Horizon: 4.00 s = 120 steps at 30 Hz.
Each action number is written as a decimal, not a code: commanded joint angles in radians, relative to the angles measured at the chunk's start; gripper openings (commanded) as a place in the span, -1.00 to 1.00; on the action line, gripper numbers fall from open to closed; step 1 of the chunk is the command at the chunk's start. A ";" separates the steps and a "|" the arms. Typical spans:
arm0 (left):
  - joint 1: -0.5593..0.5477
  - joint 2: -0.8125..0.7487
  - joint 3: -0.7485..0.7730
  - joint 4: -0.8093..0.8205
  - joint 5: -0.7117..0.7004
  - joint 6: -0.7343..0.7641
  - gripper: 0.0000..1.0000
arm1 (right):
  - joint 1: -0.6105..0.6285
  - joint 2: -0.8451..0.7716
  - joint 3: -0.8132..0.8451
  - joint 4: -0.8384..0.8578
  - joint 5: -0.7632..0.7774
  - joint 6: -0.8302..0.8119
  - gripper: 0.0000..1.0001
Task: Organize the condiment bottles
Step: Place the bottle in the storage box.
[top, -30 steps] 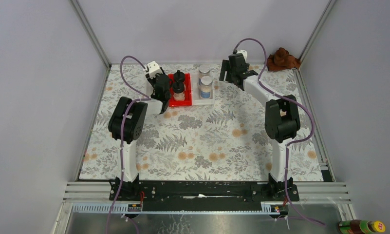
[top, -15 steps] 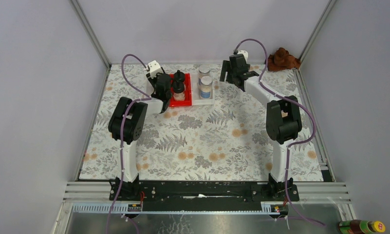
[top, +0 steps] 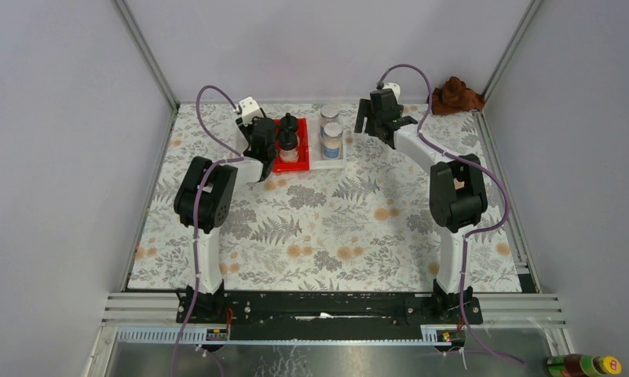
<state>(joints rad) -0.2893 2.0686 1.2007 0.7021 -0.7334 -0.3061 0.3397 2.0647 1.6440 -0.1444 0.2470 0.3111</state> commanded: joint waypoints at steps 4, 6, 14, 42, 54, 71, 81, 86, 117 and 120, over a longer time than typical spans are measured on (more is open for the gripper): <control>-0.019 0.016 0.028 -0.170 0.018 -0.056 -0.24 | 0.009 -0.074 -0.009 0.038 0.032 0.002 0.77; -0.017 0.025 0.062 -0.235 0.017 -0.075 -0.25 | 0.010 -0.074 -0.009 0.040 0.034 0.000 0.77; -0.019 0.051 0.148 -0.418 0.048 -0.141 -0.53 | 0.010 -0.073 -0.010 0.044 0.033 -0.004 0.77; -0.036 0.060 0.175 -0.501 0.096 -0.156 0.49 | 0.010 -0.075 -0.024 0.065 0.023 -0.001 0.78; -0.036 0.063 0.180 -0.507 0.095 -0.159 0.54 | 0.010 -0.078 -0.023 0.062 0.025 -0.002 0.78; -0.057 -0.025 0.133 -0.545 0.087 -0.171 0.58 | 0.010 -0.100 -0.013 0.029 0.017 -0.010 0.79; -0.056 -0.183 0.084 -0.700 0.156 -0.246 0.63 | 0.010 -0.124 0.004 -0.068 -0.013 -0.038 0.82; -0.056 -0.211 0.078 -0.742 0.161 -0.232 0.65 | 0.010 -0.143 -0.016 -0.089 -0.019 -0.047 0.84; -0.009 -0.579 0.073 -1.063 0.216 -0.294 0.77 | 0.223 0.046 0.506 -0.424 -0.188 -0.246 0.86; -0.010 -0.685 0.008 -1.032 0.237 -0.336 0.77 | 0.282 0.126 0.639 -0.470 -0.199 -0.263 0.86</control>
<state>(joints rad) -0.3065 1.5043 1.2789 -0.3332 -0.5194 -0.5976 0.5419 2.1086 2.1304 -0.5140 0.0845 0.1062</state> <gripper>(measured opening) 0.884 0.934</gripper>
